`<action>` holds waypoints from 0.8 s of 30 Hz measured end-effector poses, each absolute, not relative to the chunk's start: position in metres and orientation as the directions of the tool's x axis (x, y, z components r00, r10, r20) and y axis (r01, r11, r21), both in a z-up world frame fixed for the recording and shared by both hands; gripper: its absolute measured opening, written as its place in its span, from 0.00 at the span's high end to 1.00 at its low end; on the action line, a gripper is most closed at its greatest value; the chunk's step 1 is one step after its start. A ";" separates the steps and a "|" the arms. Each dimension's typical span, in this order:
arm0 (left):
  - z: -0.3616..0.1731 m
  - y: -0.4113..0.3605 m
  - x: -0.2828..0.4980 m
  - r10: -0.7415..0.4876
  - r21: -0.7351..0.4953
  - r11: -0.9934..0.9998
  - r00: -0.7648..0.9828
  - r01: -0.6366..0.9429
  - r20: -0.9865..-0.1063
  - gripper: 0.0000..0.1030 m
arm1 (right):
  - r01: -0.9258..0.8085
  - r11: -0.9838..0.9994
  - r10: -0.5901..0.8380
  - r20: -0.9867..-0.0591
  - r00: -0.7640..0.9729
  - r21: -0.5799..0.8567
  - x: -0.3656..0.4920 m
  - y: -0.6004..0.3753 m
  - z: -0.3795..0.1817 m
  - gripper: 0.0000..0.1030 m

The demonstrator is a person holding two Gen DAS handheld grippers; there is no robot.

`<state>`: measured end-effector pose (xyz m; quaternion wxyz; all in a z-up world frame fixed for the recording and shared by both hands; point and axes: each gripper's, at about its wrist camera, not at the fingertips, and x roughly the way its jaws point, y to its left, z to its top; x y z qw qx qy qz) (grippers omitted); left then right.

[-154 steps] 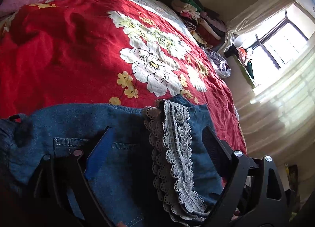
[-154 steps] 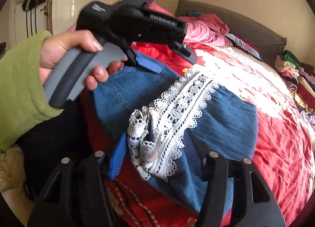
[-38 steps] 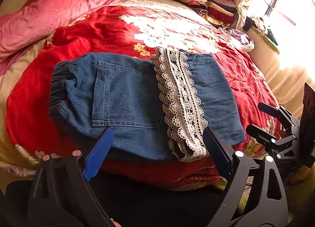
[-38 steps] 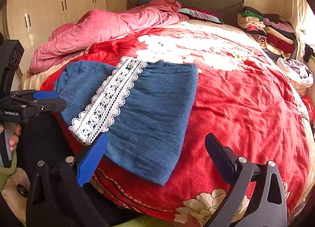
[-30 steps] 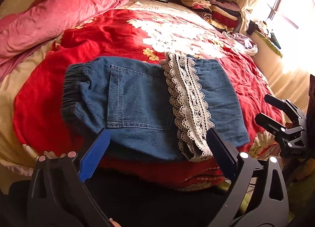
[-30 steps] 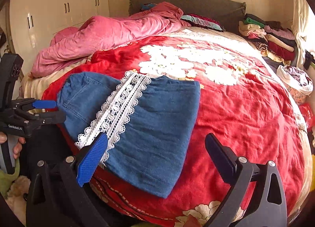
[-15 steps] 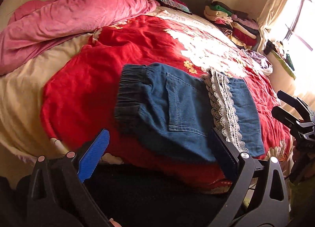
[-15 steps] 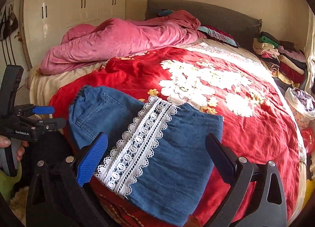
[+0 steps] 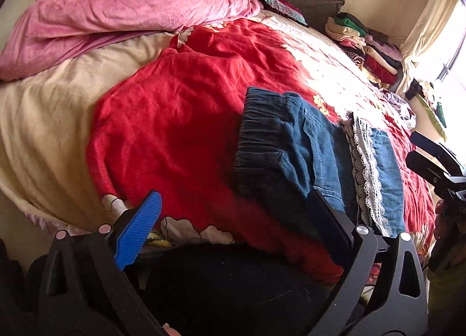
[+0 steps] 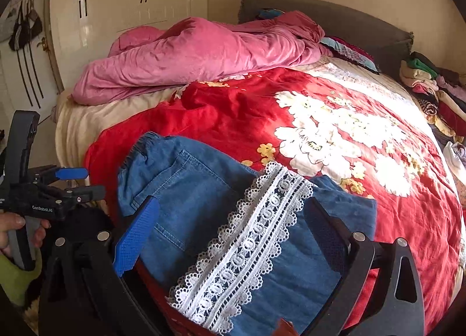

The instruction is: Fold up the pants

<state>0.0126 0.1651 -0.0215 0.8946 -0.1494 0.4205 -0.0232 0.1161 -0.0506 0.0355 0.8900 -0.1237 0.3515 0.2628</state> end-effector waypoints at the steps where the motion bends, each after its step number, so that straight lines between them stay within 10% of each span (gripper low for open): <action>1: -0.022 0.166 0.014 -0.169 -0.287 0.954 0.643 -0.083 -0.747 0.10 | -0.559 0.828 0.384 -0.693 0.610 -0.032 0.119 -0.048 0.035 0.04; 12: -0.031 0.161 0.021 -0.225 -0.328 0.944 0.635 -0.047 -0.739 0.10 | -0.652 0.757 0.445 -0.706 0.551 -0.032 0.156 -0.003 0.040 0.04; 19: -0.037 0.154 0.034 -0.325 -0.416 0.909 0.609 -0.009 -0.724 0.36 | -0.733 0.680 0.464 -0.762 0.452 -0.020 0.172 0.038 0.029 0.04; 24: -0.049 0.147 0.044 -0.319 -0.403 0.915 0.584 -0.015 -0.746 0.36 | -0.780 0.624 0.449 -0.797 0.403 -0.043 0.180 0.067 0.012 0.05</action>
